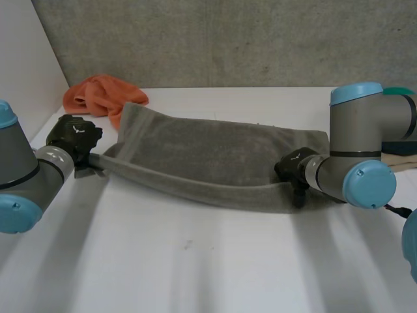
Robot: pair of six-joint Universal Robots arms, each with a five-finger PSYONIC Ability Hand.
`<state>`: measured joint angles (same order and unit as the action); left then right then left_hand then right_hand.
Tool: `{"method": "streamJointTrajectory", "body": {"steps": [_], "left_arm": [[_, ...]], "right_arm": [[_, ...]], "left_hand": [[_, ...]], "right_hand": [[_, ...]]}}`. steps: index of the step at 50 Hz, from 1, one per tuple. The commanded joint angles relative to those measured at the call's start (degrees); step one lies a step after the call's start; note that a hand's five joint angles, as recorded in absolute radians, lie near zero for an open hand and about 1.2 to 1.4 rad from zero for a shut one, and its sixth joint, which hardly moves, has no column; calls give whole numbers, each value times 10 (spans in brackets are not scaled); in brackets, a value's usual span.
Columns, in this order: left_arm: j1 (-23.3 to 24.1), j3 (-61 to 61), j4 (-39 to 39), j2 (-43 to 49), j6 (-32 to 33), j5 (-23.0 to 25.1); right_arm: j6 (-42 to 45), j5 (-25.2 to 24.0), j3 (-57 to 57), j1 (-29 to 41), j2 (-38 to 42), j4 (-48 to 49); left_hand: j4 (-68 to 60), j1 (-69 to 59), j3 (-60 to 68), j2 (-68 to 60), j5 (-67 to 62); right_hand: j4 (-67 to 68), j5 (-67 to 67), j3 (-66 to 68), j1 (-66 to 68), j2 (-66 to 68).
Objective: Fold the laundry.
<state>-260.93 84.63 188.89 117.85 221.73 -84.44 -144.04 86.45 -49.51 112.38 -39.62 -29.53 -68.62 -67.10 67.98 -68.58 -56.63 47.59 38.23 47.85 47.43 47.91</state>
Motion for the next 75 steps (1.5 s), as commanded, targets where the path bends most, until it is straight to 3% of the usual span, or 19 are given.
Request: {"method": "streamJointTrajectory", "body": {"steps": [1, 5, 9, 10, 17, 21, 28, 35, 47, 55, 63, 67, 72, 75], "left_arm": [[-5, -41, 2, 21, -2, 3], [-5, -115, 9, 47, -9, 3], [-1, -235, 36, 68, -36, -4], [0, -284, 62, 75, -60, -11], [1, -426, 207, 64, -190, -73], [7, -449, 223, 70, -224, -88], [9, -398, 177, 86, -230, -63], [-1, -244, 168, 79, -215, -37], [-20, 25, 142, 12, -76, 52], [-41, 123, 2, -79, 31, 64], [-32, 156, -302, -140, 125, 61], [-20, 145, -402, -139, 158, 65], [4, 82, -368, -126, 143, 62], [14, 27, -335, -94, 117, 36]], "right_arm": [[0, 19, 44, 6, -8, 25], [-27, 19, 85, 6, -44, 113], [-69, 22, 91, 6, -99, 277], [-90, 25, 74, 5, -124, 366], [-144, 44, -63, 2, -222, 743], [-130, 50, -116, 6, -237, 811], [-112, 44, -148, 4, -223, 760], [-98, 39, -217, -1, -193, 669], [-29, 36, -338, -26, -160, 534], [52, 46, -379, -44, -237, 346], [166, 46, -404, -72, -292, 118], [204, 38, -401, -83, -296, 76], [190, 27, -390, -83, -280, 118], [178, 31, -377, -87, -260, 152]], "left_hand": [[-114, -129, 120, -114, -134], [-114, -129, 120, -114, -134], [-114, -129, 120, -114, -134], [-114, -129, 120, -114, -134], [-114, -129, 120, -114, -134], [-114, -129, 120, -114, -134], [-114, -129, 120, -114, -134], [-114, -129, 120, -114, -134], [-114, -129, 120, -114, -134], [-114, -129, 120, -114, -134], [-114, -129, 120, -114, -134], [-114, -129, 120, -114, -134], [-114, -129, 120, -114, -134], [-114, -129, 120, -114, -134]], "right_hand": [[324, 318, 321, 326, 321], [324, 318, 321, 326, 321], [324, 318, 321, 326, 321], [324, 318, 321, 326, 321], [324, 318, 321, 326, 321], [324, 318, 321, 326, 321], [324, 318, 321, 326, 321], [324, 318, 321, 326, 321], [324, 318, 321, 326, 321], [324, 318, 321, 326, 321], [324, 318, 321, 326, 321], [324, 318, 321, 326, 321], [324, 318, 321, 326, 321], [324, 318, 321, 326, 321]]}}
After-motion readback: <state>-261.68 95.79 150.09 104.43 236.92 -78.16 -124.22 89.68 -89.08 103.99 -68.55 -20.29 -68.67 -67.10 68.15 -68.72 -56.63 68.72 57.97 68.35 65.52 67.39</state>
